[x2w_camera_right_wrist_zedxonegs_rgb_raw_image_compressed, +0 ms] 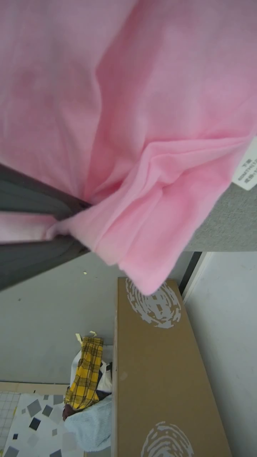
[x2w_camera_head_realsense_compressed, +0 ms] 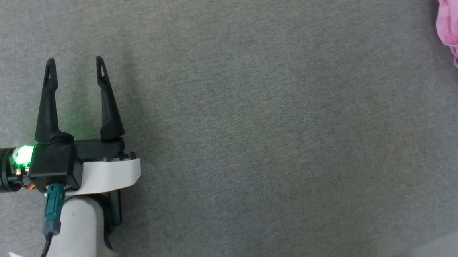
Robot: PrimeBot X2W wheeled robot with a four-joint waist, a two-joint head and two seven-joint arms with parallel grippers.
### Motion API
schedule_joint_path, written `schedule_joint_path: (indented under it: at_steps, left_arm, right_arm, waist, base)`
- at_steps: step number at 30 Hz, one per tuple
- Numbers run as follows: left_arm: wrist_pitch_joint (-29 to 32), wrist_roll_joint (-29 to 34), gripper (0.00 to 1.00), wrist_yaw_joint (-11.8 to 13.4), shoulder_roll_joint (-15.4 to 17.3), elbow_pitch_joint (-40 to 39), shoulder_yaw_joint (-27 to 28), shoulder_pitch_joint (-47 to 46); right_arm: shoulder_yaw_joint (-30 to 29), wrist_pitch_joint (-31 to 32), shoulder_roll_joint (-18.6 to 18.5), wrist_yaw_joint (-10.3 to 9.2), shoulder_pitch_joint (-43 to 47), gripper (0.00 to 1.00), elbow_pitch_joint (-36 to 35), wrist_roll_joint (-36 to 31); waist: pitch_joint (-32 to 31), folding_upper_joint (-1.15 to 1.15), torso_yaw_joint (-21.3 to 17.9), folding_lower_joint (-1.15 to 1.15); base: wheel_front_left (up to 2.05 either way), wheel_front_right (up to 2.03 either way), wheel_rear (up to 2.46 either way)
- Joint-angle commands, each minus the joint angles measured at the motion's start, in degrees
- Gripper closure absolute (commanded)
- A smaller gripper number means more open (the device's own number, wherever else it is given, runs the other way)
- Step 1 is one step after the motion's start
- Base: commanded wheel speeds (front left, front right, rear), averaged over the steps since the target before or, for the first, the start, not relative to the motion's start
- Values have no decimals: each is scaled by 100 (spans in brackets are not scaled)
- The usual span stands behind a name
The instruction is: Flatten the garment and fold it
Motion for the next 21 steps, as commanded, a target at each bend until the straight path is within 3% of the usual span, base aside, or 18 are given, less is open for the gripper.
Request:
schedule_joint_path:
  at_steps: [1, 2, 8, 12, 16, 21]
  left_arm:
    - [-27, -29, 0, 50, 14, -14, -26, -31]
    - [-27, -37, 0, 70, 3, -8, -34, -11]
    - [-27, -118, 0, 160, -77, 60, -53, 172]
    - [-27, -197, 0, 198, -131, 123, -4, 365]
    - [-27, -244, 0, 233, -202, 176, 38, 596]
    - [-27, -264, 0, 245, -263, 215, 95, 814]
  right_arm:
    - [-86, -136, 80, -13, -116, 57, 144, -46]
    - [-128, -236, 101, -13, -152, 0, 231, -95]
    - [-145, -781, 89, -13, -257, 0, 381, -448]
    - [-333, -1468, 89, -13, -426, 0, 217, -681]
    - [-887, -2201, 309, -13, -506, 0, 36, -874]
    - [-1718, -2501, 818, -13, -207, 0, -461, -1116]
  waist:
    - [-79, 0, 76, -2]
    - [-146, 0, 85, -2]
    - [-754, 0, 189, -2]
    - [-1168, 0, 293, -2]
    - [-1536, 0, 453, -2]
    - [-1860, 0, 689, -2]
  base:
    - [0, 0, 0]
    - [0, 0, 0]
    - [0, 0, 0]
    - [0, 0, 0]
    - [0, 0, 0]
    - [0, 0, 0]
